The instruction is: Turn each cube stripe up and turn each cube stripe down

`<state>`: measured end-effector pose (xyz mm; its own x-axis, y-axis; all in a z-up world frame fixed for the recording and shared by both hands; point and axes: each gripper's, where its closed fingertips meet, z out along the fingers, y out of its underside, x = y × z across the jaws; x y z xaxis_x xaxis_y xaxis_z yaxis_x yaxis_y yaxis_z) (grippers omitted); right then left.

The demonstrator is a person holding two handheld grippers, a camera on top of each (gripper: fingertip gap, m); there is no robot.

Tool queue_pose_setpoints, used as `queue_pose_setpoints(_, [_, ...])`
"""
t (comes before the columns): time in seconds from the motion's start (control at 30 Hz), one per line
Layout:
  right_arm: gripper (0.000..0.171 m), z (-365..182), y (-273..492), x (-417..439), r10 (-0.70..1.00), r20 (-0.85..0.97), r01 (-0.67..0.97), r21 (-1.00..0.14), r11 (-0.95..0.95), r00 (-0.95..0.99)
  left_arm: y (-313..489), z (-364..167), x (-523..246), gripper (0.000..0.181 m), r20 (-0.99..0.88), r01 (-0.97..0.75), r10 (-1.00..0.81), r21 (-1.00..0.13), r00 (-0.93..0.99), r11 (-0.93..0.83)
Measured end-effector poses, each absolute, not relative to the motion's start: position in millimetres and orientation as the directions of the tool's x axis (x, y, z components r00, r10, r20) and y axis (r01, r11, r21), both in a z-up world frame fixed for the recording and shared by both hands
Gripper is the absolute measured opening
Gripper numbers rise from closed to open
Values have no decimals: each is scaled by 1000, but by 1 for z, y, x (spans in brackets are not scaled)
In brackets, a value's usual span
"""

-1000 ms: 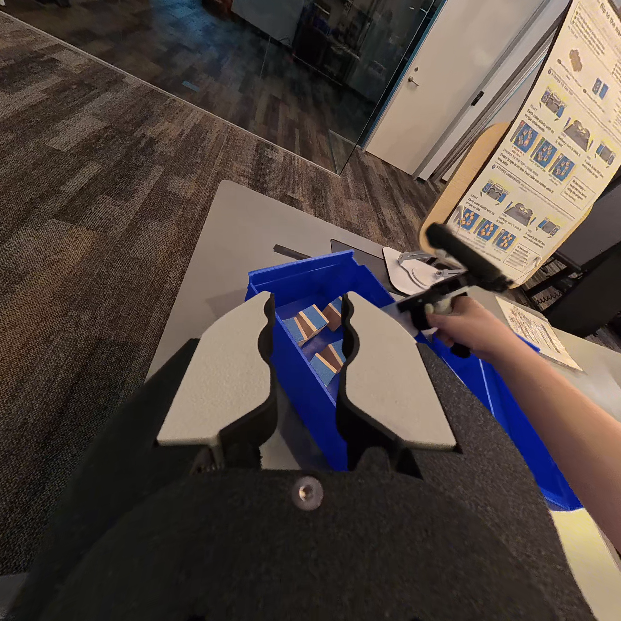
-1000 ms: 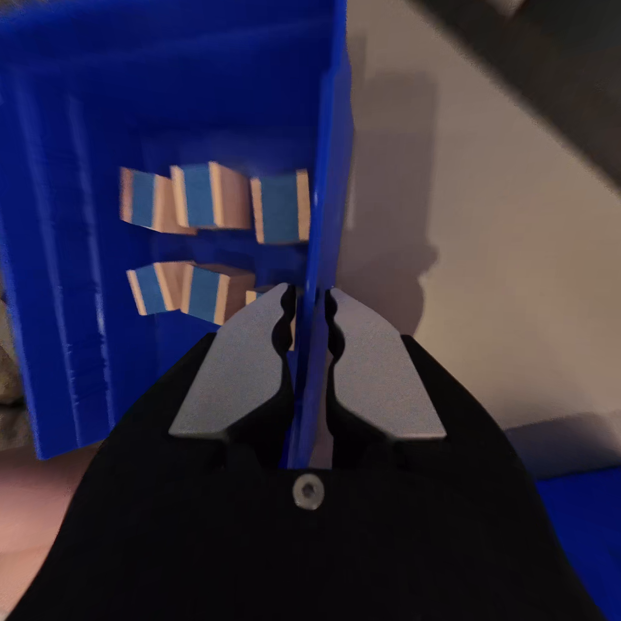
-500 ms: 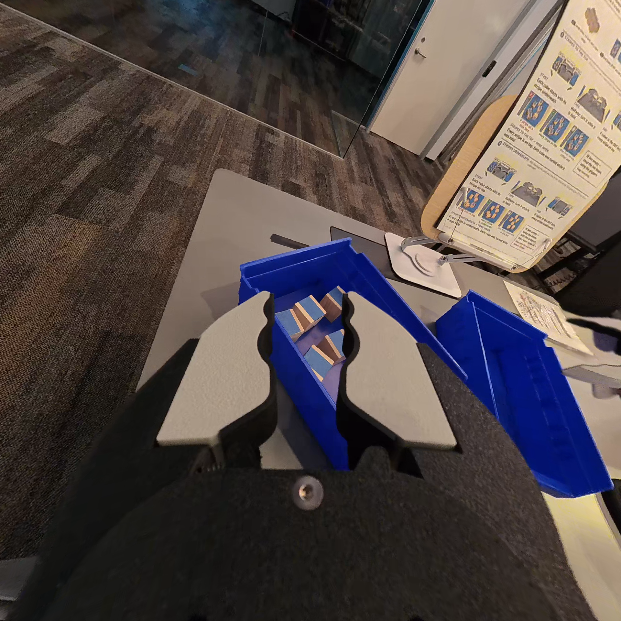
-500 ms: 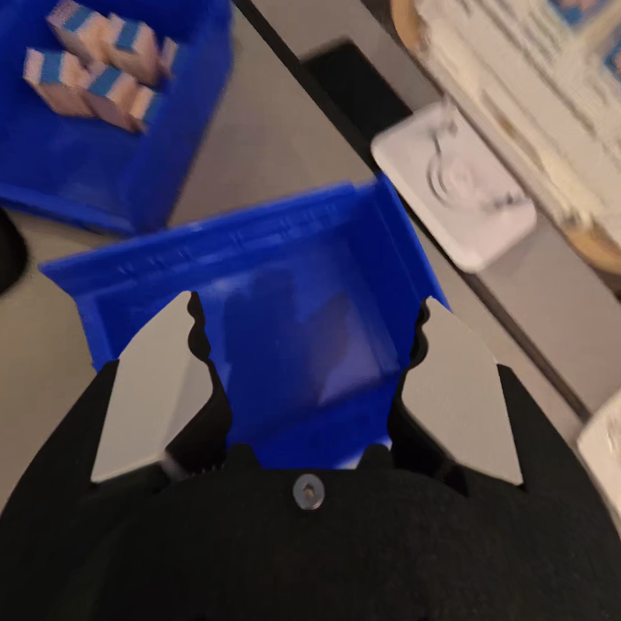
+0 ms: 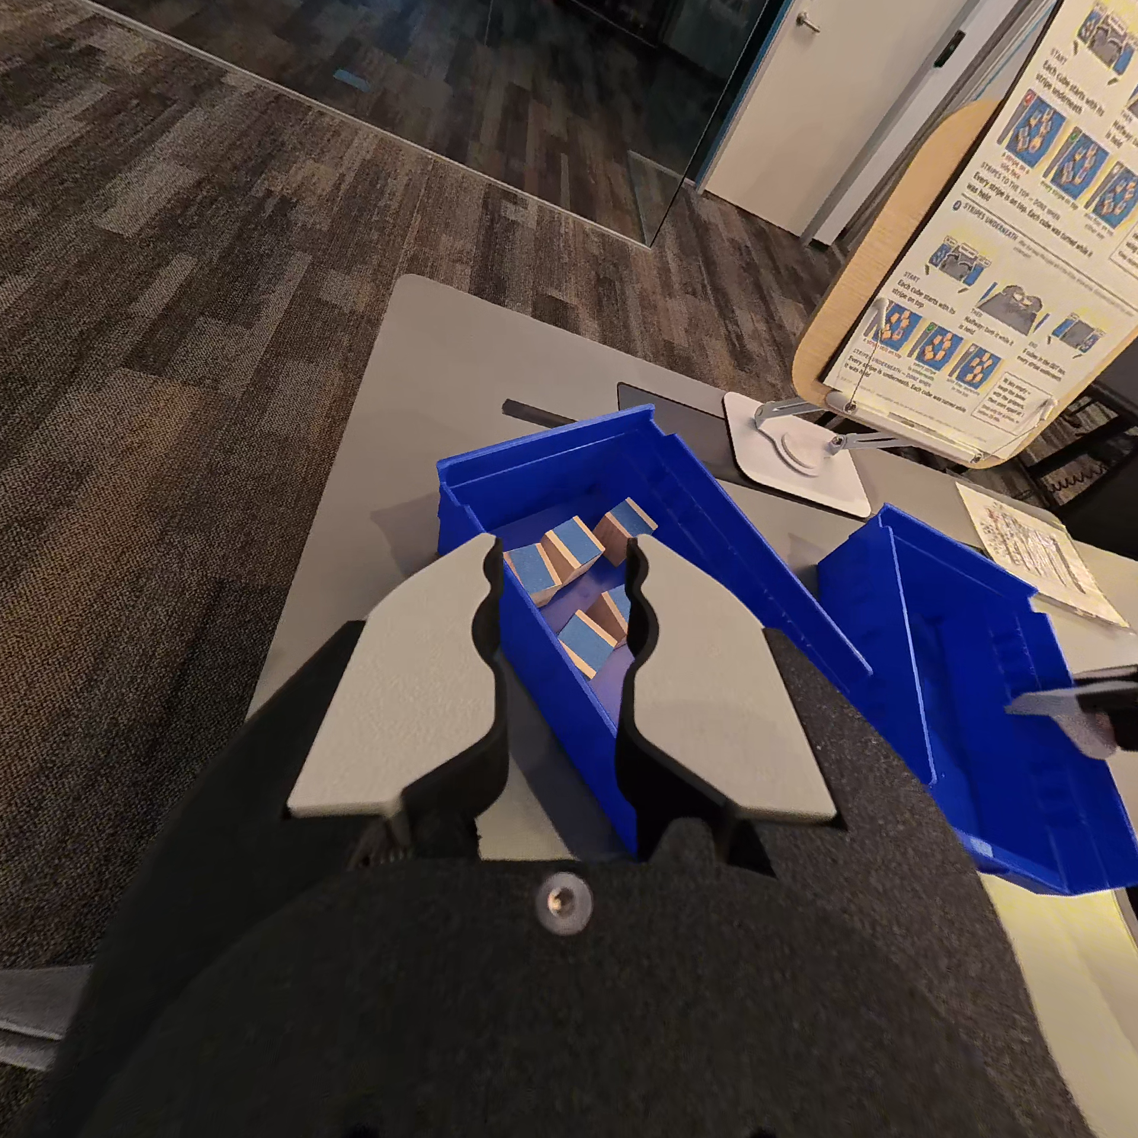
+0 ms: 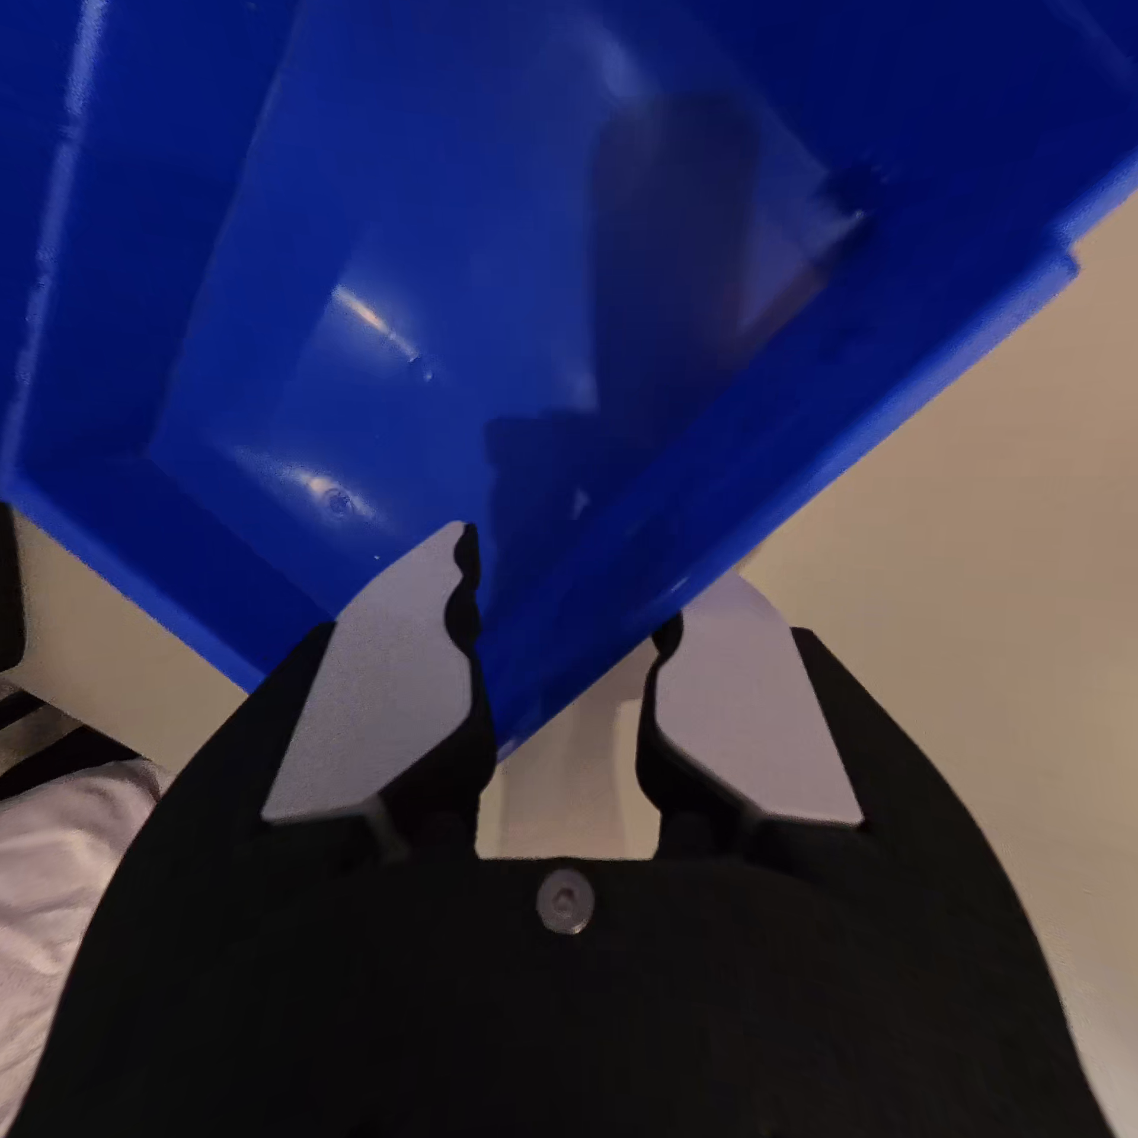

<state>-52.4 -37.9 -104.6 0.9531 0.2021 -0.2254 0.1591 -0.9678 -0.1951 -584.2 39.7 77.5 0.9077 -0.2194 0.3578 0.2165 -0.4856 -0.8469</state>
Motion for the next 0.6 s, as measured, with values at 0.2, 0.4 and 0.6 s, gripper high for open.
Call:
queue_pose_setpoints(0.2, [7,-110,-21,-4,174,-96,163,-111,-980,980,42,79,-579,37,343,199,-227,-851,911,-486])
queue_pose_setpoints(0.4, [6,-110,-13,47,180,-127,161,-152,-975,975,40,97,-566,36,327,180,-302,-887,896,-425])
queue_pose_setpoints(0.6, [6,-110,-30,127,140,-55,131,-145,-981,989,20,134,-520,36,263,119,-519,-948,813,-294])
